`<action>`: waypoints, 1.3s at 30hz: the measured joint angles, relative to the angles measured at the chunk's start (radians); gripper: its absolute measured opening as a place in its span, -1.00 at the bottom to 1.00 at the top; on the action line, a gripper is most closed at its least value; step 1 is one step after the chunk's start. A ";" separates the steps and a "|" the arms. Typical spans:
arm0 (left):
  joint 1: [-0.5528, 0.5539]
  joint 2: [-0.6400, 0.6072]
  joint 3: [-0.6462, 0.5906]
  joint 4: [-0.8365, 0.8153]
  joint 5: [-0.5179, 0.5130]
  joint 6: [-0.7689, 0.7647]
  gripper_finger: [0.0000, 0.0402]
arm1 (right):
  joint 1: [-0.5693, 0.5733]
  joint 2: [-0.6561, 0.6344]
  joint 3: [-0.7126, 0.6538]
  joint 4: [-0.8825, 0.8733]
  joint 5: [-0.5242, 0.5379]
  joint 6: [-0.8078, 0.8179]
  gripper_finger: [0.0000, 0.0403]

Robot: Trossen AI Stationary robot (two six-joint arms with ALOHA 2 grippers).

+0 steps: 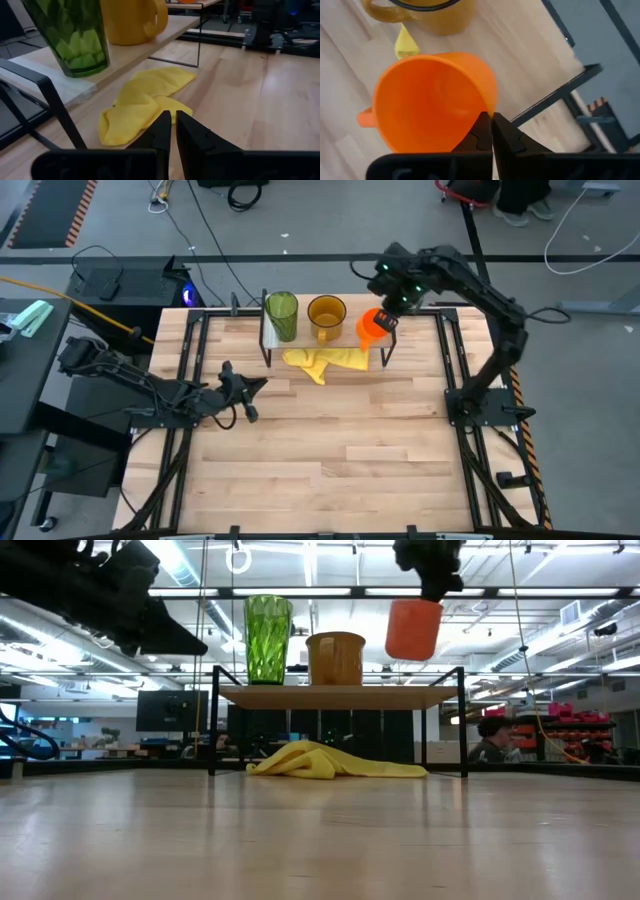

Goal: Stack small to large cups/mugs on shelf
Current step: Put the orange mug on the shelf

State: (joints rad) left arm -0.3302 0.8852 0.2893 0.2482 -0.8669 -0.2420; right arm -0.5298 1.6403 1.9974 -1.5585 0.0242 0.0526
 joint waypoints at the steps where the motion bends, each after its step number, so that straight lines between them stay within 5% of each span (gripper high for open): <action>1: 0.002 0.000 0.000 -0.003 0.000 0.000 -0.84 | -0.008 0.028 0.040 -0.018 0.000 -0.023 -1.00; 8: 0.002 0.000 0.000 -0.016 0.000 0.003 -0.88 | -0.066 0.131 0.175 -0.010 -0.003 -0.137 -1.00; 17: 0.002 0.000 0.000 -0.027 0.000 0.000 -0.82 | -0.156 0.139 0.128 -0.013 -0.008 -0.186 -1.00; 39: 0.031 0.000 0.000 -0.029 0.001 -0.008 -0.82 | -0.155 0.194 0.058 -0.009 -0.061 -0.295 -1.00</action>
State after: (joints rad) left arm -0.2989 0.8852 0.2893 0.2195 -0.8661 -0.2501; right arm -0.6846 1.8342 2.0556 -1.5679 -0.0372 -0.2423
